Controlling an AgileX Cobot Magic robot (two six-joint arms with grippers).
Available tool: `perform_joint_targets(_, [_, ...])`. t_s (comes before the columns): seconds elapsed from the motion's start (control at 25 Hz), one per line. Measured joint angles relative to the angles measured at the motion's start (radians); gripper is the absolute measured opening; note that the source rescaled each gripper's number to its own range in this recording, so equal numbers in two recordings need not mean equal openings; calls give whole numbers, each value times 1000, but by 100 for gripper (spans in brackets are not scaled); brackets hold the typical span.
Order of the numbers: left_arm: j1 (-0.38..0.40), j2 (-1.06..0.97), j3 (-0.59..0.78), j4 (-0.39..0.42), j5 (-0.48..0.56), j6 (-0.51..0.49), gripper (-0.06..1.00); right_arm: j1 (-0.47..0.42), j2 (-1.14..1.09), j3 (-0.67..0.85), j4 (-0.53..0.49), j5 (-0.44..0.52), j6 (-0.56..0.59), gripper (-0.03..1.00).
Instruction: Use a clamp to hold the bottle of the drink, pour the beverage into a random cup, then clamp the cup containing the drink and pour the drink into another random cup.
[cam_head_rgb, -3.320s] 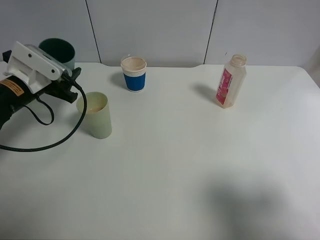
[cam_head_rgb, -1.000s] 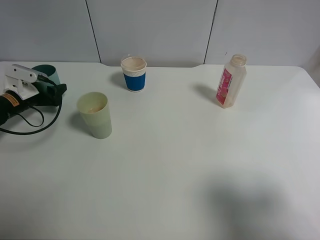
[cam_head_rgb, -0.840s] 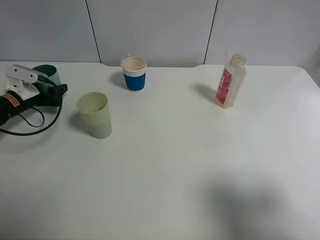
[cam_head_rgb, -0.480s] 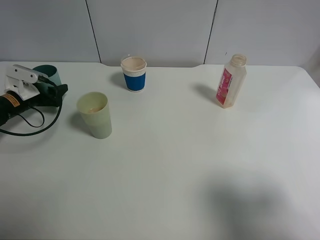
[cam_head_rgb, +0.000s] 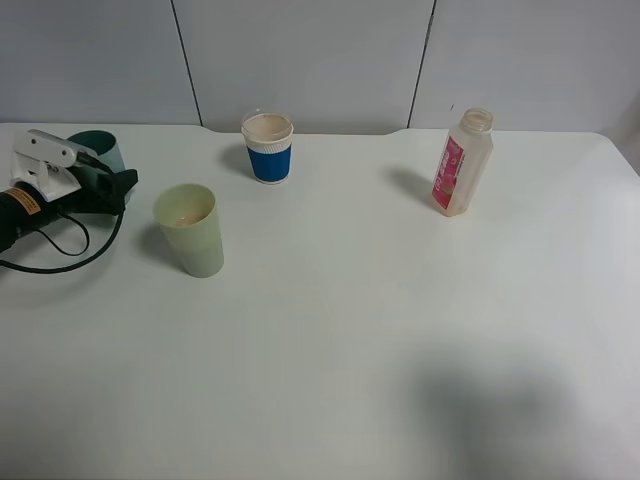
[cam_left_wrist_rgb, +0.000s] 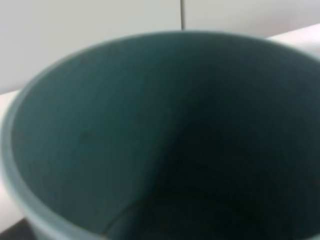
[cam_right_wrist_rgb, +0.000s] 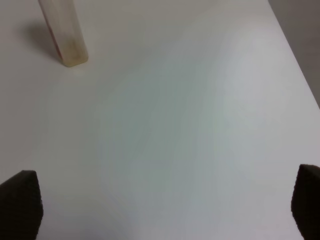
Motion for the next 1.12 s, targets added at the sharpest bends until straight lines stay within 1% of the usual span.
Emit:
perform_joint_targets(0.08, [0,0,0,0,0,0,1,0,0,0,0,0,0,100])
perform_joint_targets(0.24, [0,0,0,0,0,-34,1,0,0,0,0,0,0,100])
perform_joint_targets(0.32, [0,0,0,1,0,-75,3,0,0,0,0,0,0,100])
perform_joint_targets(0.36, [0,-1,0,2,2,-88,8,0,0,0,0,0,0,100])
perform_joint_targets(0.4, [0,-19,0,3,3,-142,41,0,0,0,0,0,0,100])
perform_joint_targets(0.44, [0,-27,0,3,3,-151,47,0,0,0,0,0,0,100])
perform_joint_targets(0.64, [0,-41,0,5,3,-196,66,0,0,0,0,0,0,100])
perform_joint_targets(0.76, [0,-50,0,18,4,-236,82,0,0,0,0,0,0,100])
perform_joint_targets(0.8, [0,-50,0,18,4,-236,82,0,0,0,0,0,0,100])
perform_joint_targets(0.84, [0,-60,0,22,4,-253,90,0,0,0,0,0,0,100])
perform_joint_targets(1.12, [0,-124,2,31,4,-288,95,0,0,0,0,0,0,100])
